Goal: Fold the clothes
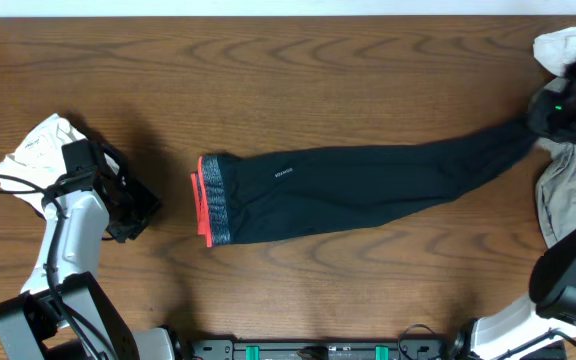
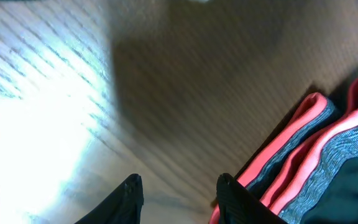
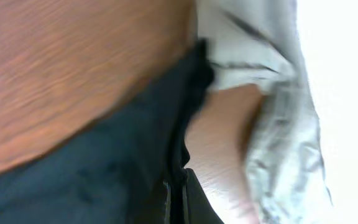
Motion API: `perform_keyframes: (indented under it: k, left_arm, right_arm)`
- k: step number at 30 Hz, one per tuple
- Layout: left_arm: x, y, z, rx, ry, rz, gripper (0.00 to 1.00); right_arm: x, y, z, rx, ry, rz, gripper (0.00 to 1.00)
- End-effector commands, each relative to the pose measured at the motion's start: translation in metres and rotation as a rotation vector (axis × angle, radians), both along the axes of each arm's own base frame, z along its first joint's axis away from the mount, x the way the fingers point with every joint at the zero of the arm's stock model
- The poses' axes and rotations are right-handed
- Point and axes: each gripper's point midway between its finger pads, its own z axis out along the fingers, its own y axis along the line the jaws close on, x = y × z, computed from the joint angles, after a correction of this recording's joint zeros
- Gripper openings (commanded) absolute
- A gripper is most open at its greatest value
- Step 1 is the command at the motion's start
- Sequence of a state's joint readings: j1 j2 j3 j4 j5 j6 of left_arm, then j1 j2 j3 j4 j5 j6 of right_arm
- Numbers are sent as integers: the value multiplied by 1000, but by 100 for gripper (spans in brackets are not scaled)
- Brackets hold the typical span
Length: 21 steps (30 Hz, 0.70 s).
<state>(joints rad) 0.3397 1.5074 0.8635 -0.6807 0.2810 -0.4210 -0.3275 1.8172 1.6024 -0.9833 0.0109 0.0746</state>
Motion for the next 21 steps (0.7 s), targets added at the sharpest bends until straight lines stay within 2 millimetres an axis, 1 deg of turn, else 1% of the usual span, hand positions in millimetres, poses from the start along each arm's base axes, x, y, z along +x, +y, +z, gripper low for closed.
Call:
perform_keyframes:
  k: [1, 4, 6, 7, 8, 13, 16, 20, 21]
  left_arm:
    - [0, 3, 3, 13, 1, 1, 41]
    - [-2, 3, 3, 11, 8, 1, 41]
    - [-3, 2, 3, 10, 11, 1, 41]
    - [-3, 2, 3, 9, 12, 1, 41]
    - [-3, 2, 3, 9, 12, 1, 41]
    - [-4, 2, 3, 8, 15, 1, 41]
    - [-6, 1, 3, 5, 24, 1, 41]
    - [-7, 0, 2, 1, 30, 0, 41]
    - [-8, 0, 2, -3, 32, 0, 43]
  right_arm:
    - [12, 56, -3, -33, 31, 203, 2]
    - [14, 93, -3, -79, 55, 294, 2]
    - [12, 121, -5, -89, 73, 362, 2]
    - [10, 134, -5, -87, 79, 389, 2]
    - [8, 151, -6, -85, 88, 426, 2]
    - [-8, 209, -9, -86, 119, 541, 2]
    - [-17, 238, -10, -84, 127, 599, 2]
    - [-29, 269, -11, -81, 135, 657, 2]
    - [-32, 276, -11, -81, 137, 671, 2]
